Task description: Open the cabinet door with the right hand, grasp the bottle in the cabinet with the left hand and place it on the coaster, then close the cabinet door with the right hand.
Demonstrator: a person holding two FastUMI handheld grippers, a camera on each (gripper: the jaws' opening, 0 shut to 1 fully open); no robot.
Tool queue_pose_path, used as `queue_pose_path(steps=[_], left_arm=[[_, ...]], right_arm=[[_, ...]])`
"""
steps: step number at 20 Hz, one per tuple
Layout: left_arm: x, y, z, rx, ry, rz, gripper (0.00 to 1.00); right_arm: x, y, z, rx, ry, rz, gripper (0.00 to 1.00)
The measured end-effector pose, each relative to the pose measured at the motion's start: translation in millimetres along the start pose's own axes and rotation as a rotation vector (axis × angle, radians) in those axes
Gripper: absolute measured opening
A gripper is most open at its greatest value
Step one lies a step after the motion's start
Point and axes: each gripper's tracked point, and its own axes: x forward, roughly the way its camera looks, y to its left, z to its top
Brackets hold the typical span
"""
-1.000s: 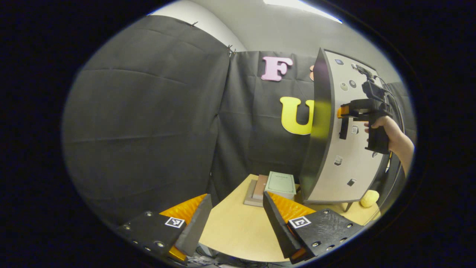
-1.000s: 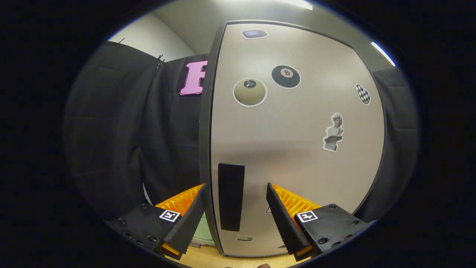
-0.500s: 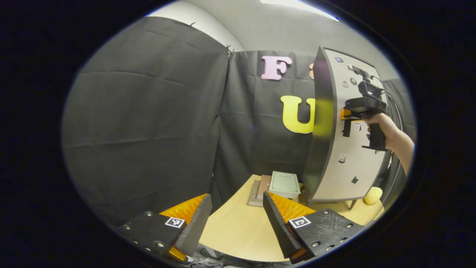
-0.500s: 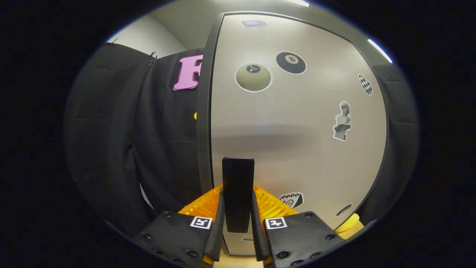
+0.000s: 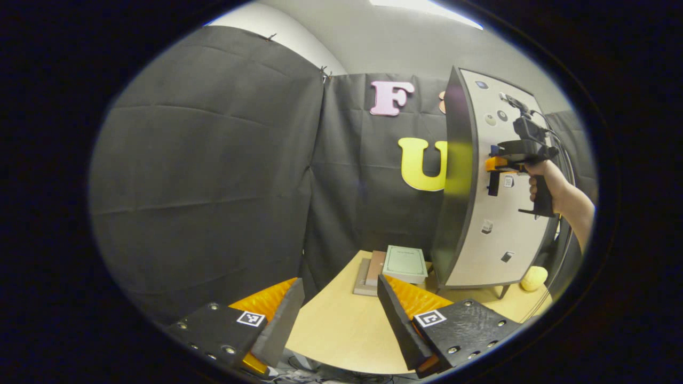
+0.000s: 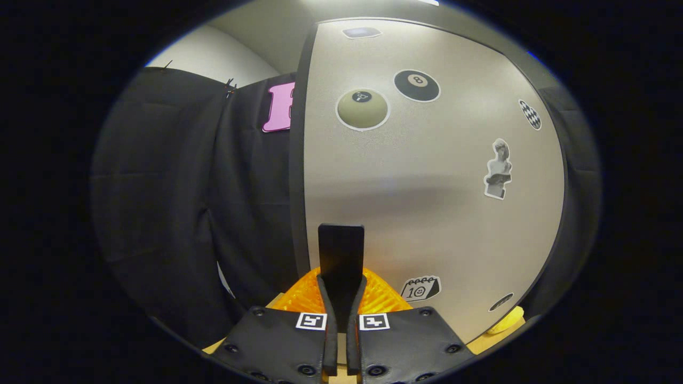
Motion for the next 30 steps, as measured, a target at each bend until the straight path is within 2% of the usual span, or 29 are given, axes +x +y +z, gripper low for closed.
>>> queue_pose_path(steps=[8,13,23,30], left_arm=[[-17.1,-40.7,6.0,0.023,-0.007,-0.05,0.86],[-19.8,-63.0,-1.6,0.037,-0.001,-0.074,0.86],[-27.7,-113.6,-1.9,0.068,-0.01,-0.143,0.86],[-16.6,-165.5,-2.9,0.083,-0.007,-0.228,0.84]], right_arm=[[-45.4,8.8,0.7,-0.014,-0.007,0.131,0.08],[-70.0,0.0,-2.0,-0.032,-0.025,0.185,0.08],[-105.6,-30.3,-9.0,-0.01,-0.006,0.21,0.06],[-125.3,-56.6,-11.4,0.021,-0.006,0.175,0.08]])
